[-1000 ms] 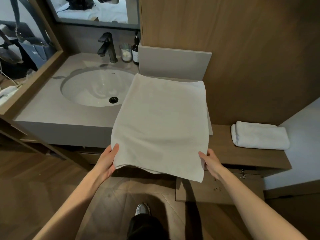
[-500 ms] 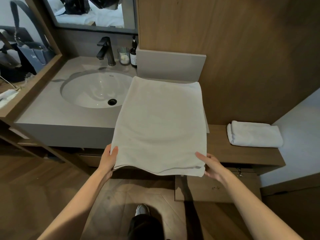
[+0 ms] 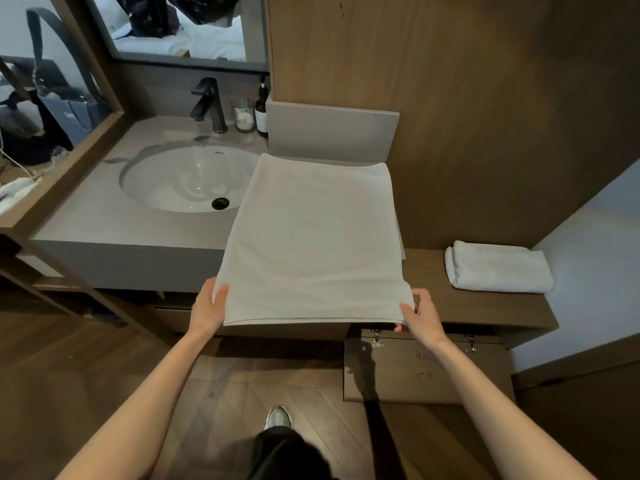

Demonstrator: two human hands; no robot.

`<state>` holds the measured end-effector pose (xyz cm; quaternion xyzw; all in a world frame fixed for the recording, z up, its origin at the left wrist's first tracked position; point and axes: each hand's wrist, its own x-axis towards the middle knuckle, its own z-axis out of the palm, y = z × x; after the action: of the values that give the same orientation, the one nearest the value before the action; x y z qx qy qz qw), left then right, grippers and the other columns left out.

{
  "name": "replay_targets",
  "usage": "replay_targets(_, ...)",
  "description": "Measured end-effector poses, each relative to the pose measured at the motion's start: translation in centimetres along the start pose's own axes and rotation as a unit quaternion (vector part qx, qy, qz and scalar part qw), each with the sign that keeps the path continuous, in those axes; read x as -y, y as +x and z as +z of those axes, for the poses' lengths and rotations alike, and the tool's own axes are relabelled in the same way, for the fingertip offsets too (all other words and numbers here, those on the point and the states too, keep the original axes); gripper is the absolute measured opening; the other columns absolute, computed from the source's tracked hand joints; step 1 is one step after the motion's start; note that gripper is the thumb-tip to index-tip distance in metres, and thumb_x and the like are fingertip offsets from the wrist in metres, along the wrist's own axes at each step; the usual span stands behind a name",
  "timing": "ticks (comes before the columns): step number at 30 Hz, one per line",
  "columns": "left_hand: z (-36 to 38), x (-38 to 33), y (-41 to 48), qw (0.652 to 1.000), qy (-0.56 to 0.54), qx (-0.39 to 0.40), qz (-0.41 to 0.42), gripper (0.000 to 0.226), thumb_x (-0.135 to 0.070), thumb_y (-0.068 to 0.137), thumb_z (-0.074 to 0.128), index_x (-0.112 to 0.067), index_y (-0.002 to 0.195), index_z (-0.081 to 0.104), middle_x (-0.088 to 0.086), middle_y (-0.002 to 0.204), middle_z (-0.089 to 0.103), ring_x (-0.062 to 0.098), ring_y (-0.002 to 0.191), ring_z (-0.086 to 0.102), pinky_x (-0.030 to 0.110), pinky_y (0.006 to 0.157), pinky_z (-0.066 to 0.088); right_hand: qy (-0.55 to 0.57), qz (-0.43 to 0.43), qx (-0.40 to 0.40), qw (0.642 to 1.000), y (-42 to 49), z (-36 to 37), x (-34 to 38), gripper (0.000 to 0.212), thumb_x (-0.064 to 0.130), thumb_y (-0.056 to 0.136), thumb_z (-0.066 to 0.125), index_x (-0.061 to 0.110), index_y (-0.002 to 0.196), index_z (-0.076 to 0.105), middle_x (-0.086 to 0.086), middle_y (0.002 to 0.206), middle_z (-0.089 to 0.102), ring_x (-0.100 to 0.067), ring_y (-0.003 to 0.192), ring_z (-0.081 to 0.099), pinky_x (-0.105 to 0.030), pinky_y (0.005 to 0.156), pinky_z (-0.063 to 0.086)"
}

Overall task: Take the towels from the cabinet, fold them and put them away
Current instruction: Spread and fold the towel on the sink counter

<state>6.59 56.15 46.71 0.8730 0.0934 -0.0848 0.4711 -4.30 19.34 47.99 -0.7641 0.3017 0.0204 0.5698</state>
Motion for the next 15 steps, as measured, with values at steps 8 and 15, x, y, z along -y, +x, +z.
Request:
replay_targets(8, -2.0, -0.2, -1.7, 0.992, -0.001, 0.113, 0.059, 0.022, -0.007, 0.099, 0.045, -0.014, 0.113, 0.062, 0.001, 0.122, 0.056, 0.021, 0.119, 0.05, 0.025, 0.097, 0.033, 0.027, -0.035, 0.016, 0.999, -0.8, -2.0, 0.8, 0.049, -0.012, 0.092, 0.046, 0.021, 0.129, 0.047, -0.008, 0.127, 0.048, -0.016, 0.075, 0.06, -0.025, 0.058, 0.058)
replay_targets(15, -2.3, -1.8, -2.9, 0.969, 0.039, 0.241, -0.033, 0.036, -0.003, 0.099, 0.037, -0.017, 0.099, 0.07, 0.001, 0.121, 0.055, 0.011, 0.112, 0.046, 0.016, 0.093, 0.033, -0.03, 0.076, 0.117, 0.99, -0.8, -2.7, 1.1, 0.041, -0.012, 0.093, 0.035, 0.009, 0.103, 0.068, -0.008, 0.138, 0.043, -0.016, 0.092, 0.057, -0.023, 0.064, 0.058)
